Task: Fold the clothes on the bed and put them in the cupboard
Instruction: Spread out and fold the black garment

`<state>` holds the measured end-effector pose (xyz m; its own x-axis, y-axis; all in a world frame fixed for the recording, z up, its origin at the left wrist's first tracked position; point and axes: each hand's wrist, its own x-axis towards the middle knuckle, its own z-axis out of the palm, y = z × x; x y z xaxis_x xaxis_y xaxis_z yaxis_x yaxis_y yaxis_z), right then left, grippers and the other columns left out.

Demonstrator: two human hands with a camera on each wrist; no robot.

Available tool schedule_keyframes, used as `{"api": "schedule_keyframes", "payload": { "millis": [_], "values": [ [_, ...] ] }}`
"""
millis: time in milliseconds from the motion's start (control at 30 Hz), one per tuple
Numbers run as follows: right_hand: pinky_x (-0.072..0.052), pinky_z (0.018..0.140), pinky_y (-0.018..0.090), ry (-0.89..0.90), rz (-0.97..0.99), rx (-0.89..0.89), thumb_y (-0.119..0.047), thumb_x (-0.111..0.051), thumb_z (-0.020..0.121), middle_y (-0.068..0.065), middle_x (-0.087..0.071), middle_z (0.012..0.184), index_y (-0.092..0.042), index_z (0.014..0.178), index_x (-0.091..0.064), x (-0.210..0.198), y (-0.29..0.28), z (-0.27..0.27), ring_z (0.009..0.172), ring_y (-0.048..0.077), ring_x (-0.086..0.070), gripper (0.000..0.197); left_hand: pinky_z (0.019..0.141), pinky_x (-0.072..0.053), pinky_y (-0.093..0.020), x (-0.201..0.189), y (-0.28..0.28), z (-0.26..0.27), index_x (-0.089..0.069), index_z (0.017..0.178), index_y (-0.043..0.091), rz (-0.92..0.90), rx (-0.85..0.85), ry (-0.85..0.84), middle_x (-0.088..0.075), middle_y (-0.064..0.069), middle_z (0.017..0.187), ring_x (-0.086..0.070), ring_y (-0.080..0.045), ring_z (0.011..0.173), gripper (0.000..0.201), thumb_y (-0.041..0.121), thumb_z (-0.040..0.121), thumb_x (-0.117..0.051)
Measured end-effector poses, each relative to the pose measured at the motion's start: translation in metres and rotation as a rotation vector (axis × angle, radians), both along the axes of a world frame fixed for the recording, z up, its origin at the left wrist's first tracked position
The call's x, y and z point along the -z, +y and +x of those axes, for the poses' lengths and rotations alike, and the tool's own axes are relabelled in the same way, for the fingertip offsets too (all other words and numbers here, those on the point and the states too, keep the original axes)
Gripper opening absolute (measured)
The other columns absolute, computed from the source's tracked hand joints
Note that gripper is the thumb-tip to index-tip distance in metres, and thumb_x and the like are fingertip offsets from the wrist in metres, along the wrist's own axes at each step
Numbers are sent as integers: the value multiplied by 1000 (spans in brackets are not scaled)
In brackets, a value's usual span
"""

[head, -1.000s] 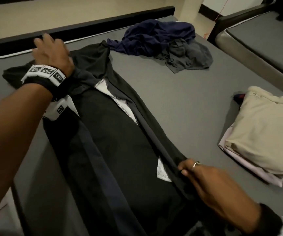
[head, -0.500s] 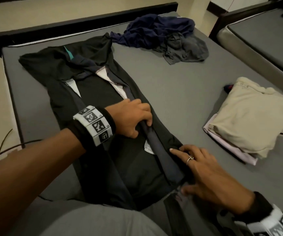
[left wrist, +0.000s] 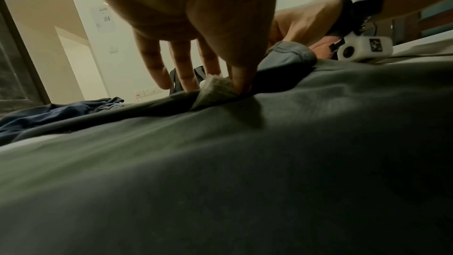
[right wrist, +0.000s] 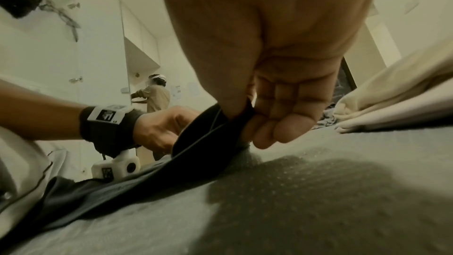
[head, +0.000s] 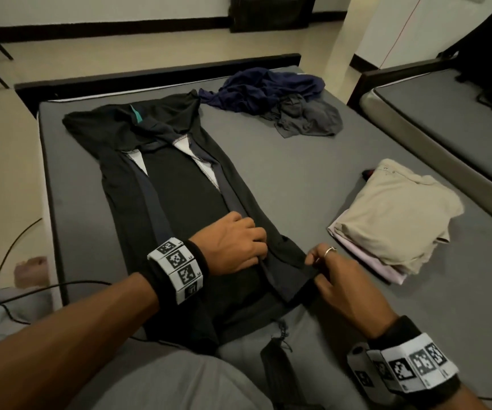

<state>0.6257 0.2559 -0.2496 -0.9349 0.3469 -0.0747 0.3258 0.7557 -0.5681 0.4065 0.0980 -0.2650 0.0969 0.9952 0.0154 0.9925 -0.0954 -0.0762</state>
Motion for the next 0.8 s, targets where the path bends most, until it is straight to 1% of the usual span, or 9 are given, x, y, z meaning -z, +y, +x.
{"api": "schedule_keyframes", "payload": {
  "millis": [133,233,333,400,467,533,633,733,800],
  "values": [
    [-31,58,17,-96,188,-107,-19,-63,87,-15,-53,77,-37,92,-48,-12,-7,9,70,0,-50,24,84,-48,-39,-5,-5,-1,-62,107,31,15,-1,-49,-62,7,112,-60,-18,97,26,41,98,-39],
    [-30,63,14,-192,212,-179,-28,-59,91,-16,-52,84,-39,92,-46,-10,-4,16,76,-5,-47,17,88,-47,-38,-13,-12,-6,-59,107,31,-64,-16,-132,-60,9,115,-58,-16,104,29,44,99,-35],
    [-29,65,12,-334,219,-260,-38,-47,97,-18,-46,84,-43,87,-40,-7,1,21,76,-8,-41,13,89,-46,-37,-16,-18,-7,-61,105,31,-178,-31,-203,-60,11,113,-55,-14,106,21,44,100,-45],
    [-29,65,13,-364,223,-281,-38,-48,99,-19,-43,80,-45,81,-36,-8,3,24,74,-7,-40,23,89,-46,-34,-17,-20,-6,-62,106,32,-182,-34,-225,-61,12,112,-54,-12,106,20,44,99,-48],
    [-31,65,15,-357,231,-297,-36,-51,97,-15,-46,80,-42,82,-39,-12,1,25,74,-3,-44,20,89,-46,-34,-17,-21,-6,-61,110,33,-160,-35,-259,-60,13,112,-54,-10,105,23,49,96,-51],
    [-35,66,16,-286,179,-275,-32,-55,93,-14,-50,84,-39,90,-44,-17,-6,20,77,0,-48,13,87,-47,-33,-15,-22,-3,-58,117,34,-128,-50,-283,-57,13,115,-54,-10,104,35,57,92,-55],
    [-39,77,16,-172,180,-301,-34,-61,88,-23,-47,107,-43,111,-48,-19,-18,7,94,-3,-46,28,82,-47,-31,-15,-23,0,-56,119,34,-85,-66,-255,-54,12,118,-54,-11,101,52,72,84,-54],
    [-39,99,23,-233,263,-401,-42,-62,89,-17,-37,136,-44,138,-44,-9,-23,-1,118,4,-37,52,85,-50,-35,-13,-26,-1,-59,120,34,-96,-88,-223,-52,11,125,-54,-12,106,59,79,82,-47],
    [-39,103,25,-281,266,-414,-45,-61,91,-14,-35,142,-42,141,-45,-5,-25,-2,122,7,-36,53,93,-49,-37,-10,-29,-4,-58,125,34,-138,-141,-230,-49,9,135,-52,-13,118,62,78,83,-46]
  ]
}}
